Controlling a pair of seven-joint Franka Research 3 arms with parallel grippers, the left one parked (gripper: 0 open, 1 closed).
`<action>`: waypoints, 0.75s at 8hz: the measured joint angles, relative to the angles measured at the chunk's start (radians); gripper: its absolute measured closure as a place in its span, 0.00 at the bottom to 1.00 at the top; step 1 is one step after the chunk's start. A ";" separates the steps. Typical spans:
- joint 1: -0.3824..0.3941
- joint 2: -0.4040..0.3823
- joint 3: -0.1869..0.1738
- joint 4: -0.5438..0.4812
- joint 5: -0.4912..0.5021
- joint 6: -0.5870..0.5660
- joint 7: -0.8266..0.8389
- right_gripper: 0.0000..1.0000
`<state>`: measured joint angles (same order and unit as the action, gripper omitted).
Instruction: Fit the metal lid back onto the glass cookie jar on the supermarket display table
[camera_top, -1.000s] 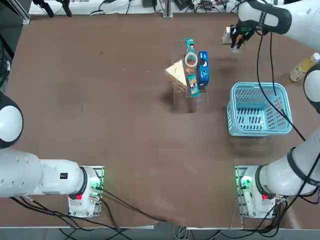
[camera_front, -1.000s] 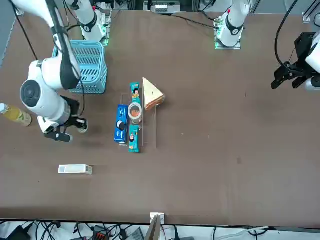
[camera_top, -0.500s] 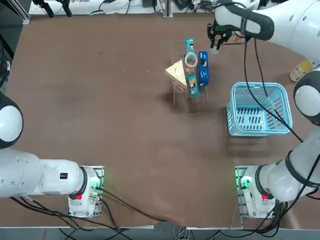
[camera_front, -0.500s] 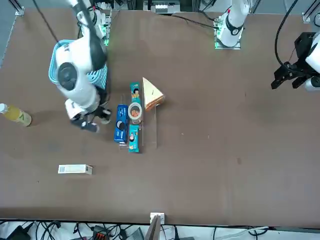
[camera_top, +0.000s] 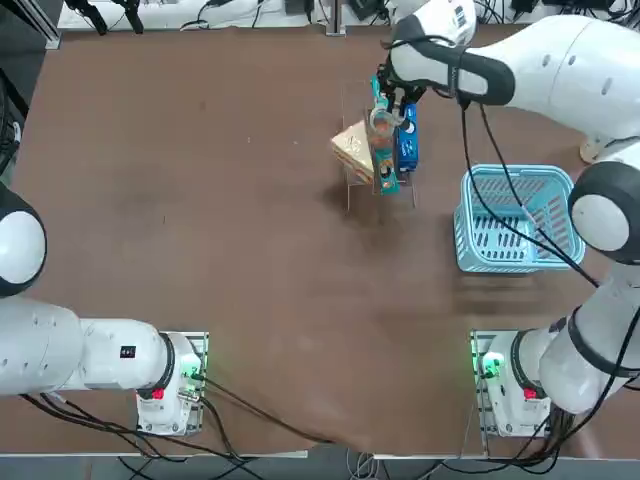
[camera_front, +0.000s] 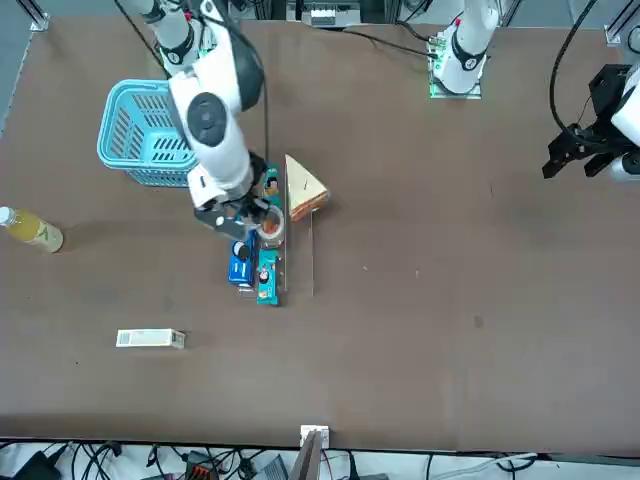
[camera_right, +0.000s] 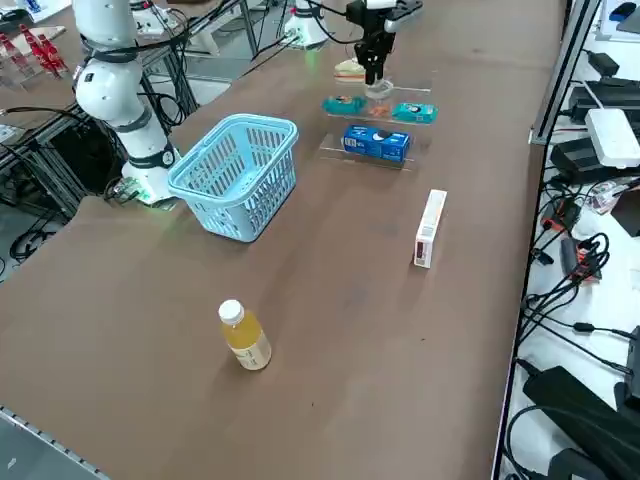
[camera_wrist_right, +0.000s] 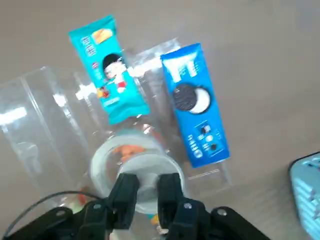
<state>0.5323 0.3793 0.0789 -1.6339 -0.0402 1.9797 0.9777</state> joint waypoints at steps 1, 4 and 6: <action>0.015 0.013 0.000 0.013 0.000 0.000 0.015 0.74; 0.021 0.040 -0.004 0.020 0.000 0.017 0.019 0.74; 0.021 0.047 -0.006 0.024 0.000 0.027 0.019 0.74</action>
<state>0.5530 0.4263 0.0734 -1.6096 -0.0405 2.0065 0.9968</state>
